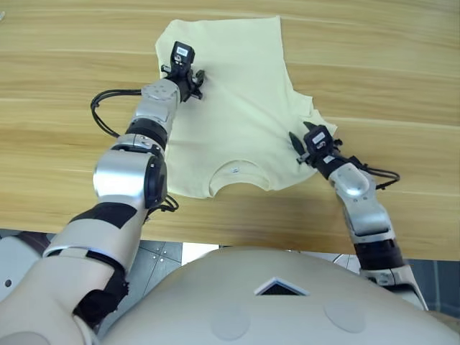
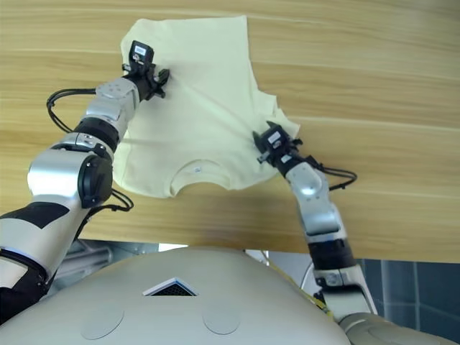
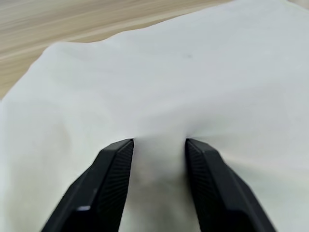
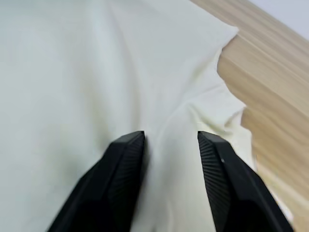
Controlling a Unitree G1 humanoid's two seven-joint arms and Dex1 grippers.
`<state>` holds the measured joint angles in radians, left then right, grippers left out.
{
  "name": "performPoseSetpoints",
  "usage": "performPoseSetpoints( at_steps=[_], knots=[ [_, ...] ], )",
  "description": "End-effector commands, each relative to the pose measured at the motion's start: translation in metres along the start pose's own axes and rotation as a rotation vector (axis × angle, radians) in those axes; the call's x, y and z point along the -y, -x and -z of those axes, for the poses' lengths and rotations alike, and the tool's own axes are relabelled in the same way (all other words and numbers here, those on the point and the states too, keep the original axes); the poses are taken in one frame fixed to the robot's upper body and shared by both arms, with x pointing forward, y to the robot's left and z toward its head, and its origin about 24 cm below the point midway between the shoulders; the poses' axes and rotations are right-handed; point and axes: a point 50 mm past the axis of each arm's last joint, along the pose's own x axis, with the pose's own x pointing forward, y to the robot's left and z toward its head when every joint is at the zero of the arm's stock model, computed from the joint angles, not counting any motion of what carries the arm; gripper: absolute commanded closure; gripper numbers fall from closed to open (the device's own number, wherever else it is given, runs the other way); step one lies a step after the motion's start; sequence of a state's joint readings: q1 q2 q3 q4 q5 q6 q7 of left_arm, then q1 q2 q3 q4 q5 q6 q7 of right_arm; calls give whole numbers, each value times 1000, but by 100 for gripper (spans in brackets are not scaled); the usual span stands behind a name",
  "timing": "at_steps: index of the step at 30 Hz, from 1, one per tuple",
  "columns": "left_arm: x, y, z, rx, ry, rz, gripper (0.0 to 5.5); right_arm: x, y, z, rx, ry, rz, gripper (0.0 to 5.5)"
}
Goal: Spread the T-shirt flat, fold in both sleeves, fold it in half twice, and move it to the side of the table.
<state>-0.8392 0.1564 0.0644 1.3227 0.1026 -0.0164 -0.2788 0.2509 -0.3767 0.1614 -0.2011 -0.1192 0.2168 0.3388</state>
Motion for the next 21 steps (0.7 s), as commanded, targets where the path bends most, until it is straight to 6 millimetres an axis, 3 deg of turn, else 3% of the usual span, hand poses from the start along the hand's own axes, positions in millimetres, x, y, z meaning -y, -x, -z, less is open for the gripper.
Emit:
performPoseSetpoints(
  at_steps=[1,4,11,15,18,21],
  knots=[
    [-13,4,11,-80,8,-69,350,0,28,14,-112,-31,-19,346],
    [-16,5,13,-90,16,-94,350,4,37,10,-123,-37,-8,346],
    [-19,7,18,-100,22,-97,350,13,34,7,-122,-20,19,346],
    [-9,7,21,-44,76,53,350,27,-4,-17,15,-6,92,346],
    [0,11,37,-28,50,192,350,45,-37,-30,75,-5,166,346],
    [-1,16,39,45,78,275,350,53,-53,-44,138,-6,191,346]
  ],
)
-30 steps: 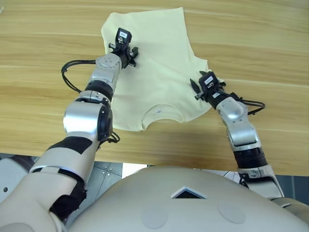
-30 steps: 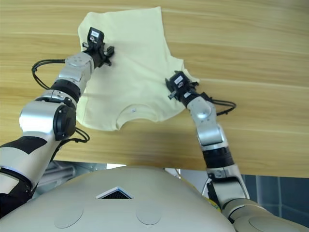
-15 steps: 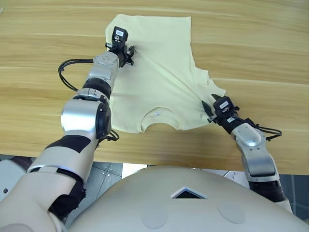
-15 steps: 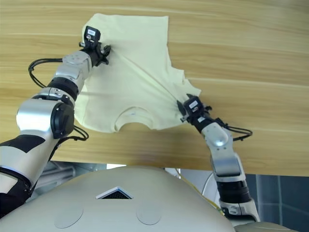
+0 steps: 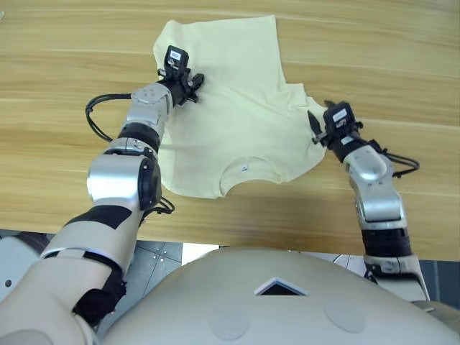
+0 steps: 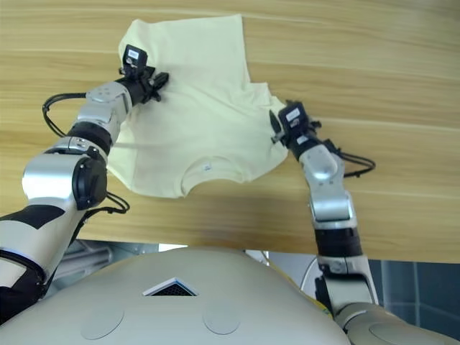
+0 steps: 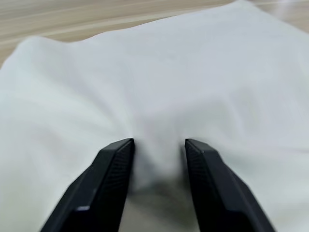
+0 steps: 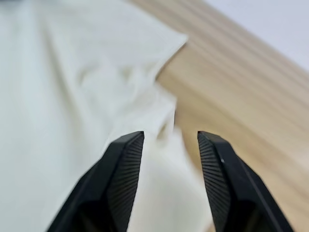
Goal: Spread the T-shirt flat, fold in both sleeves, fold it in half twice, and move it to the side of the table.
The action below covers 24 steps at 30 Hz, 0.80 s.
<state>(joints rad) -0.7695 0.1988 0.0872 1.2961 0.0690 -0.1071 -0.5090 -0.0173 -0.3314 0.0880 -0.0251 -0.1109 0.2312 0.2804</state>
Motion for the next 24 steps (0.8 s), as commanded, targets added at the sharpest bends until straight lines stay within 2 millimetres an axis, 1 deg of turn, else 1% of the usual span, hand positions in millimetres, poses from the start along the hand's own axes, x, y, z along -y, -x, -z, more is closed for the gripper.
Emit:
performPoseSetpoints(
  at_steps=[1,5,7,8,10,12,15,17,20,22,24],
  knots=[
    [4,9,20,39,66,123,350,6,-21,-17,84,1,32,346],
    [-1,19,4,223,81,221,350,0,-30,-30,142,13,8,346],
    [-7,27,1,301,85,238,350,-5,-34,-36,167,19,-9,346],
    [-10,32,1,329,81,235,350,-7,-36,-39,180,21,-12,346],
    [-16,44,9,356,46,200,350,-7,-40,-45,205,12,-3,346],
    [-21,50,13,359,38,133,350,-6,-41,-42,205,2,15,346],
    [-34,50,16,314,37,-40,350,-6,-43,-31,183,-12,44,346],
    [-46,52,28,216,44,-186,350,-7,-43,-31,196,-22,47,346],
    [-64,62,49,80,80,-390,350,-5,-39,-32,219,-31,59,346],
    [-65,64,58,28,80,-443,350,-4,-36,-32,225,-33,70,346],
    [-60,61,62,-14,57,-446,350,-6,-33,-33,234,-38,73,346]
  ],
)
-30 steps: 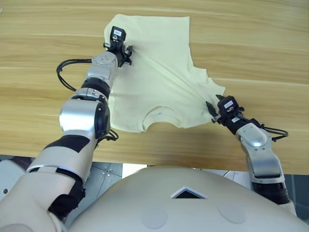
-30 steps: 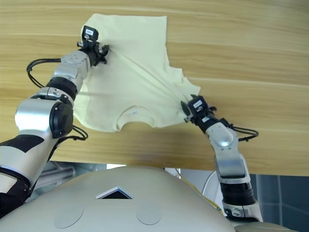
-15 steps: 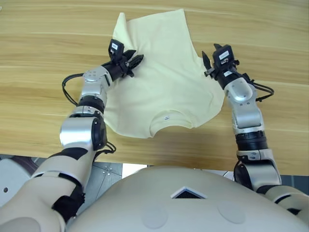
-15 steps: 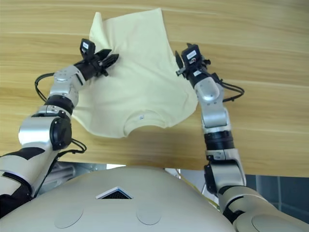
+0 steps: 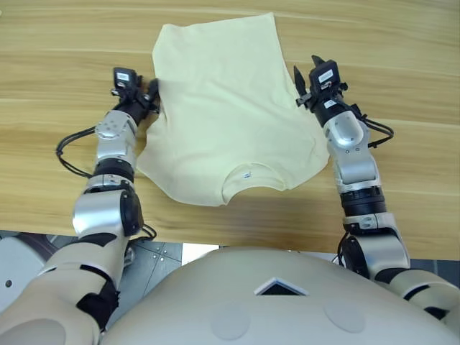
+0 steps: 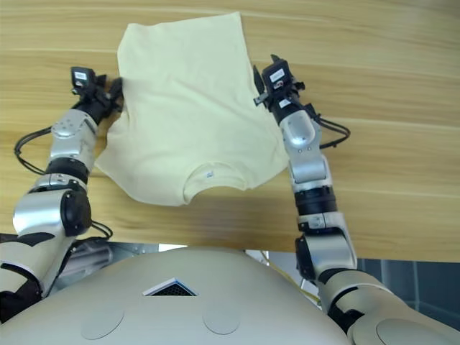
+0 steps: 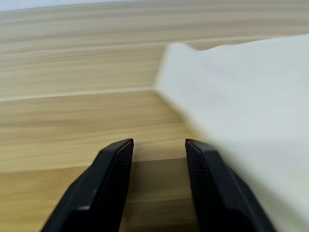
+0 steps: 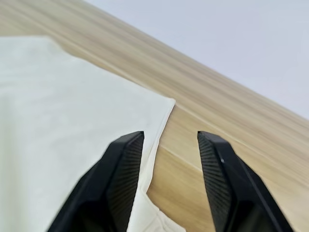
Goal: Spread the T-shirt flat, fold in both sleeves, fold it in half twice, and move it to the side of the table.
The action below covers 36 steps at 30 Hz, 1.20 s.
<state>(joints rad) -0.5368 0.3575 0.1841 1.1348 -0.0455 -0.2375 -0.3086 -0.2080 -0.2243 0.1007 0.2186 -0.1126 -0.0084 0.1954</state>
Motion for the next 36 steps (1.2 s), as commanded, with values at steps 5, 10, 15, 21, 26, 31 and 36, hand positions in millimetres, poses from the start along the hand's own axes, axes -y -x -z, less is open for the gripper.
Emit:
performPoseSetpoints(
  at_steps=[5,10,15,21,26,31,36],
  knots=[
    [19,-3,14,-111,-66,22,350,-21,5,-12,35,-9,-51,346],
    [21,-2,13,-94,-29,34,350,-35,8,-14,33,-20,-93,346],
    [28,13,15,30,131,160,350,-38,6,0,-22,5,-103,346],
    [31,43,10,176,341,263,350,-52,3,2,-40,-12,-157,346],
    [29,58,7,187,407,305,350,-63,2,12,-80,-27,-169,346],
    [32,75,19,65,300,319,350,-59,0,8,-72,-26,-165,346],
    [28,90,32,-156,90,301,350,-55,-4,-3,-49,-26,-156,346]
  ],
)
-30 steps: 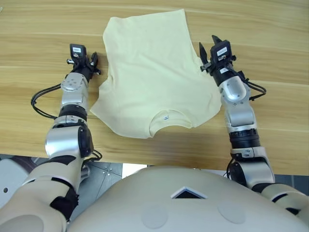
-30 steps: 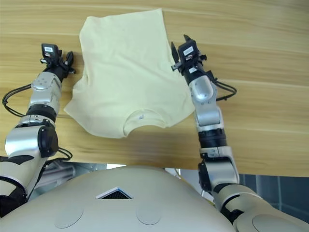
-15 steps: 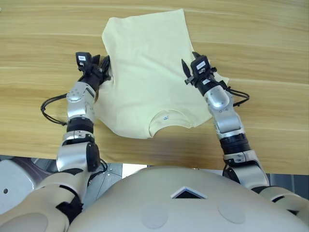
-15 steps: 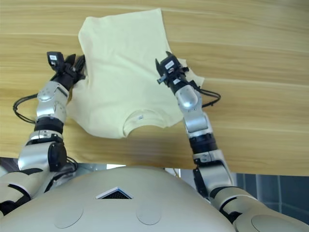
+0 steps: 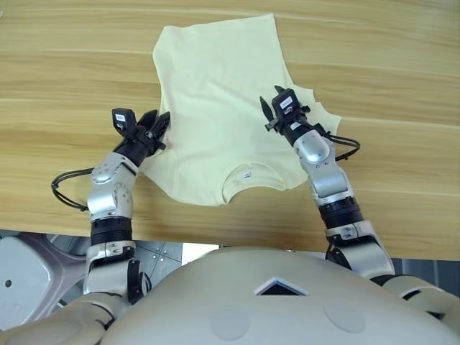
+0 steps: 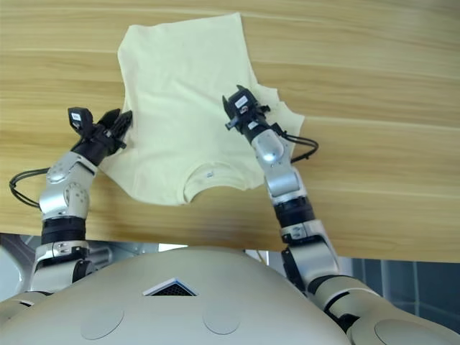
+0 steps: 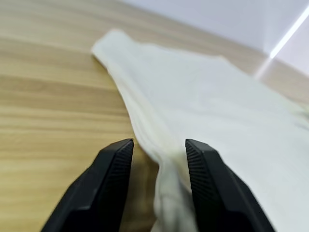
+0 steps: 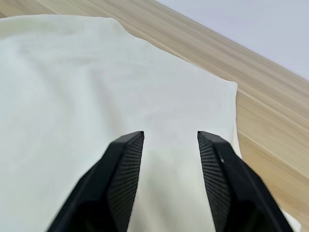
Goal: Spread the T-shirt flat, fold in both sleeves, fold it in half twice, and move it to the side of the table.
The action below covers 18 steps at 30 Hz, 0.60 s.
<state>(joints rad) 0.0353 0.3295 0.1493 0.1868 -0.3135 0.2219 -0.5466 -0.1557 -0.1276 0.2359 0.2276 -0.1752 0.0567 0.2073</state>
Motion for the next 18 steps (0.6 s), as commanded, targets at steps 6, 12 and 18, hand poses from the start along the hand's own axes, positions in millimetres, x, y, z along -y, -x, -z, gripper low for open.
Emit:
performPoseSetpoints(
  at_steps=[6,12,18],
  knots=[
    [-8,12,12,-340,-62,-167,350,5,-3,-29,83,-27,11,346],
    [-14,19,17,-366,50,-296,350,8,4,-28,78,-52,34,346],
    [-15,25,24,-382,101,-345,350,11,11,-29,79,-97,59,346]
  ],
)
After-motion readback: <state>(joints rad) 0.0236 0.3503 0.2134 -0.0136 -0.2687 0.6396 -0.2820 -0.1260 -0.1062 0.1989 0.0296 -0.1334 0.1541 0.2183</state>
